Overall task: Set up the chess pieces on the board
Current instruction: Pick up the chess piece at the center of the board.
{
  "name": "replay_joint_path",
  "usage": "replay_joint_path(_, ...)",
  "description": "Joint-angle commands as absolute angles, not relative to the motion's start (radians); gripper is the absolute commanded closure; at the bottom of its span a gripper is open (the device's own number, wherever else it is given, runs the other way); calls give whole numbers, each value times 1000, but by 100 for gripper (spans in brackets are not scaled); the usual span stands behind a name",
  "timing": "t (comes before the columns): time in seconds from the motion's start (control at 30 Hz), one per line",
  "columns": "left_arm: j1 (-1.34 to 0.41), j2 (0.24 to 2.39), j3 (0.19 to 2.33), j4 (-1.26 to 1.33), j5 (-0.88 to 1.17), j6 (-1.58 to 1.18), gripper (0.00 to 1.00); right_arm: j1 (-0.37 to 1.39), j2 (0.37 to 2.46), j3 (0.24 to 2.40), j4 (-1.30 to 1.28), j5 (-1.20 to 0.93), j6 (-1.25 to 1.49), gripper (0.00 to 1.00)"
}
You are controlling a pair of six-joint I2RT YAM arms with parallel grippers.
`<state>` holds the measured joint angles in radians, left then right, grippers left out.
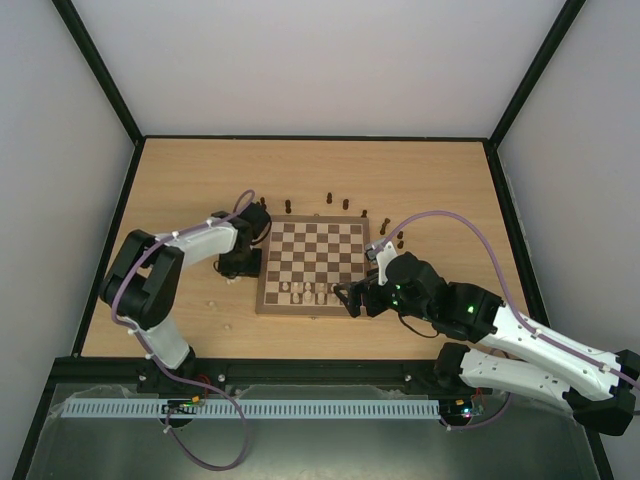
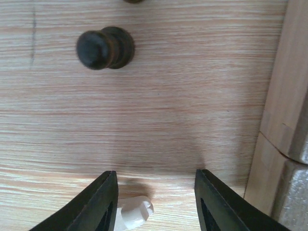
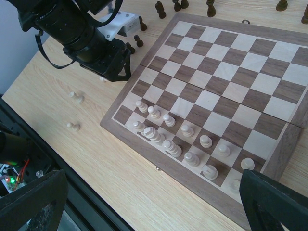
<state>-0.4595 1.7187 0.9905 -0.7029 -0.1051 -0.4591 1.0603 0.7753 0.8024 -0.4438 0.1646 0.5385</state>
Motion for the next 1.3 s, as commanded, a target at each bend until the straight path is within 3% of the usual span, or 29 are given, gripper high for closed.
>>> replay_joint_path(0.0,-456,1716,956,-726,-109,-475,50,1060,766,795,-448,163,529,1)
replay_joint_path(0.73,-448,1690,945,-799,-162,-533,35,1059,761,792,-441,136,523,2)
replay_joint_path(1.27,-414,1672,960,-812,-201,-537,33,1059,757,788,-438,126,523,1)
